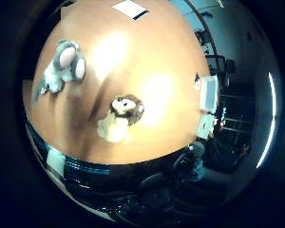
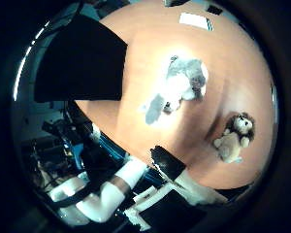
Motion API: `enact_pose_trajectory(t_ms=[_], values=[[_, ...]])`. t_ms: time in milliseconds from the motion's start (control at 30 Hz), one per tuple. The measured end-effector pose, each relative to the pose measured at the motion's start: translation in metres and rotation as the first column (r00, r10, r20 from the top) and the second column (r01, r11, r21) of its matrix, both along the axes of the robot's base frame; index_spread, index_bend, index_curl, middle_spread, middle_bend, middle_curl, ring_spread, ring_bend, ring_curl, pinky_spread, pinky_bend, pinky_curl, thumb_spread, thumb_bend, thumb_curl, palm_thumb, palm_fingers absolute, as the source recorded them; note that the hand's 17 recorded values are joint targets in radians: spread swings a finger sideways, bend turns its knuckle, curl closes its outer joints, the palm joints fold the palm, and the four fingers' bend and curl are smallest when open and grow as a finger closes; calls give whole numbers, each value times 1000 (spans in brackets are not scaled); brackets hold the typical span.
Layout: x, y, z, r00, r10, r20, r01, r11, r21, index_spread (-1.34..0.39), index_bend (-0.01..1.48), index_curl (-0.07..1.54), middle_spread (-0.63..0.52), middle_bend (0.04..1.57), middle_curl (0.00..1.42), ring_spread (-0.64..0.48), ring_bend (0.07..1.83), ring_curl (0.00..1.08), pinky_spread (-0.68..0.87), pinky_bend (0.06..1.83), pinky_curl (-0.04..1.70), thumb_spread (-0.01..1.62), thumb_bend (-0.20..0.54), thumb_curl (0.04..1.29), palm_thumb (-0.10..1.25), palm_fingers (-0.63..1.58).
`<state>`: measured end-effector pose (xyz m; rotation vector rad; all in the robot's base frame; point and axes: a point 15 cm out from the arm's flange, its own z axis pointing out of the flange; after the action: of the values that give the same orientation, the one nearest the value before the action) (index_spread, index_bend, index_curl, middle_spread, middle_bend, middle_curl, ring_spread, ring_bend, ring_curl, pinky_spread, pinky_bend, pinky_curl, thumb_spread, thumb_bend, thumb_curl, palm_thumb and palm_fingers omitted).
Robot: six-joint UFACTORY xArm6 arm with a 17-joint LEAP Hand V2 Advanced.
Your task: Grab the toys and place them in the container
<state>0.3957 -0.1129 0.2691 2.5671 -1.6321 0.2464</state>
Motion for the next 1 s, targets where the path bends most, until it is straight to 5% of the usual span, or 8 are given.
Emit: enact_pose_trajectory(t_ms=[733,1000], values=[[47,36,-107,992,99,-77,-100,995,-7,-423,175,289,-20,184,296,190,205,266,393,336,318,999,-26,316,658,64],[47,27,-115,990,104,-95,-110,992,-60,-450,172,287,-96,205,303,124,296,277,473,406,316,995,-26,314,630,358]])
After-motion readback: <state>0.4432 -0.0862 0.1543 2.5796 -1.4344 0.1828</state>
